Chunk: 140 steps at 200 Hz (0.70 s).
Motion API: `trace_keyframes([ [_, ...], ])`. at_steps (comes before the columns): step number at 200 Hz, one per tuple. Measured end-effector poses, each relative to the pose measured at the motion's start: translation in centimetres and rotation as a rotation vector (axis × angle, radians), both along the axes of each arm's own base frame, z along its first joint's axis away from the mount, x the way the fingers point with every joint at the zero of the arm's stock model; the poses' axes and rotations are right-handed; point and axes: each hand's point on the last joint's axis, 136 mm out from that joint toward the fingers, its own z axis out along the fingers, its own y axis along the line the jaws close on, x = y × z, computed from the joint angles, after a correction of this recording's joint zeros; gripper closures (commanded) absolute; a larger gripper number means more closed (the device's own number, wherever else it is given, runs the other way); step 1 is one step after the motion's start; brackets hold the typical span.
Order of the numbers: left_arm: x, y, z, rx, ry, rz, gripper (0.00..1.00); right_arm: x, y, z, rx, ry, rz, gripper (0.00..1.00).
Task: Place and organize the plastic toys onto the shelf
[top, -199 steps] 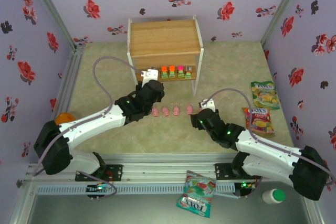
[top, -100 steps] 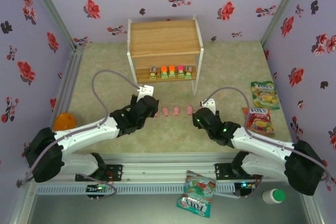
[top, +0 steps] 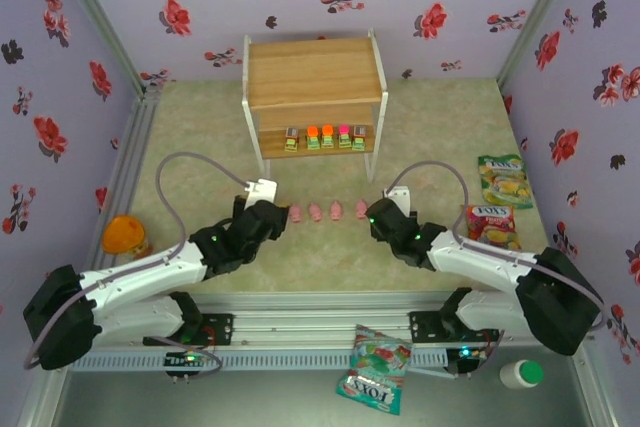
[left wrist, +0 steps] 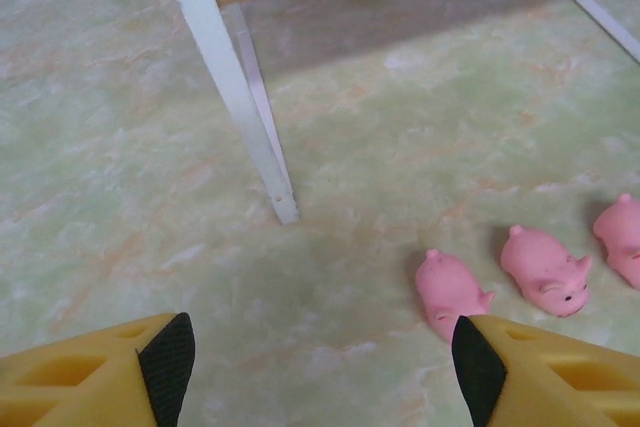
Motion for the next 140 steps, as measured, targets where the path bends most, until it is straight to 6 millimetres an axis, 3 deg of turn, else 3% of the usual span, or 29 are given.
trace_keyframes([
  [42,-0.1,1.4,-1.1,0.014,0.008,0.023,0.21,0.4,0.5,0.5,0.026,-0.003,-0.012,0.38],
  [81,0.3,2.3,-0.3,-0.012,-0.01,0.054,0.12,0.6,0.7,0.4,0.022,0.001,-0.013,0.39],
  [140,1.0,2.9,-1.6,-0.016,0.043,0.064,0.1,1.0,0.5,-0.5,0.016,0.033,-0.047,0.4],
])
